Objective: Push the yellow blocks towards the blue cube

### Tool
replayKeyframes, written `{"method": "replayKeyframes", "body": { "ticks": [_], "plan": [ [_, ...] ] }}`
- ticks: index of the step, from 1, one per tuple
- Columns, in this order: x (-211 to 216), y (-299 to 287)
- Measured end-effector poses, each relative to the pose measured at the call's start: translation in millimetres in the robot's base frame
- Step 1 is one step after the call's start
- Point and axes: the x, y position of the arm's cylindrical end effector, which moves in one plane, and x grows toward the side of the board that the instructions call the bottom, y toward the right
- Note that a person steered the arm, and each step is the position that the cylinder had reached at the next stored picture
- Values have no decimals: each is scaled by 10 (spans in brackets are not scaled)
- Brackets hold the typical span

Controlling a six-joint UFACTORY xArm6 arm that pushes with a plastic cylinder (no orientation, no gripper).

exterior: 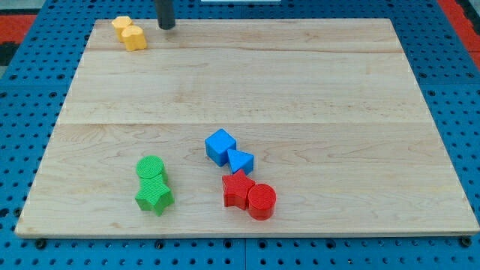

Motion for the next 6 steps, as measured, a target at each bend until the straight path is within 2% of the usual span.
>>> {"method": "replayKeyframes", "body": {
  "ticks": [2,3,4,5,6],
  "plan": [
    [9,-936],
    [136,-1207],
    [261,-761],
    [330,150],
    [737,370]
  ]
}}
